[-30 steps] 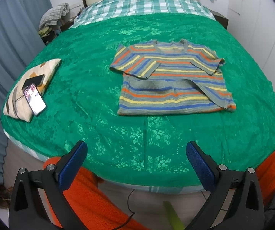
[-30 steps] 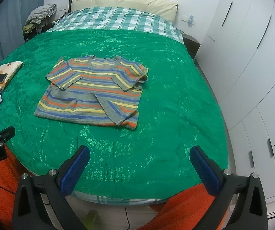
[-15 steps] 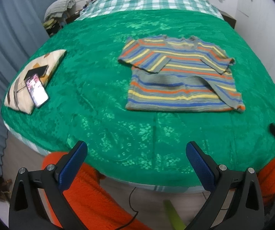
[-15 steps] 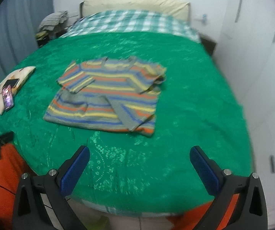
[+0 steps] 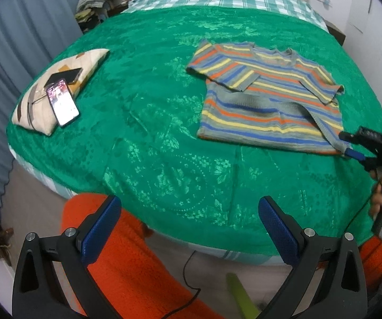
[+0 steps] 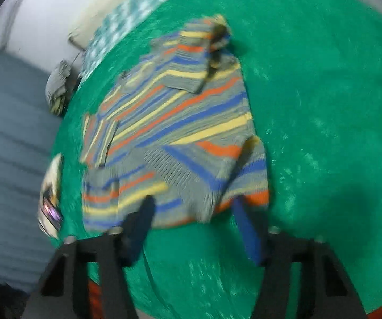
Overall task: Fold small clothes
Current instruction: 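Reach the right tool to the sweater hem and close on it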
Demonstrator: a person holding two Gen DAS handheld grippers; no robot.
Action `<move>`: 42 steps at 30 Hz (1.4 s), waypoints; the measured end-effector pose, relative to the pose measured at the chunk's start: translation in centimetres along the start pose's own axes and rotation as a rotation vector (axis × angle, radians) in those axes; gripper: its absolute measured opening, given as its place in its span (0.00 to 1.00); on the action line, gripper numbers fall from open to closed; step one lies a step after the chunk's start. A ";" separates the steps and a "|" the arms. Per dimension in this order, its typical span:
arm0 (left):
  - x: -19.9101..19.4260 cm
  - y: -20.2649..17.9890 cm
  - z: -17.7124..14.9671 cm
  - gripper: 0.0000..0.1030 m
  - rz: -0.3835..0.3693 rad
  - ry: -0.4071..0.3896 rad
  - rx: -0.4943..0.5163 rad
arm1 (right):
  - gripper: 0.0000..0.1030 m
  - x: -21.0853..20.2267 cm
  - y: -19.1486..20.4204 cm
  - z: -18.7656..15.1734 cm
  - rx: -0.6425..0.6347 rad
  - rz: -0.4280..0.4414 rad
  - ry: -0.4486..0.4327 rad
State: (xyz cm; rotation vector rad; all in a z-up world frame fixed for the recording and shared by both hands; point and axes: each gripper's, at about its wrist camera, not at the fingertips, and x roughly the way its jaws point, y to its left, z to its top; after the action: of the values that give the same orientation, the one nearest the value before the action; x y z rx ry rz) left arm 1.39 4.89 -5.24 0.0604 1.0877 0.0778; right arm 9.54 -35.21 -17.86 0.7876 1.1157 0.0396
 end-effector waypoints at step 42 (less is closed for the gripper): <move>19.6 -0.7 11.0 0.07 -0.457 0.332 -0.232 | 0.06 -6.0 -4.7 -10.0 -0.293 -0.138 0.122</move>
State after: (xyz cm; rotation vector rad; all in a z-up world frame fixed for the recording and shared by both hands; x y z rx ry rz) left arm 20.20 5.85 -17.53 -0.4219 1.3920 -0.2039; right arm -3.05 -35.59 -17.90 0.4503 1.2443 0.1331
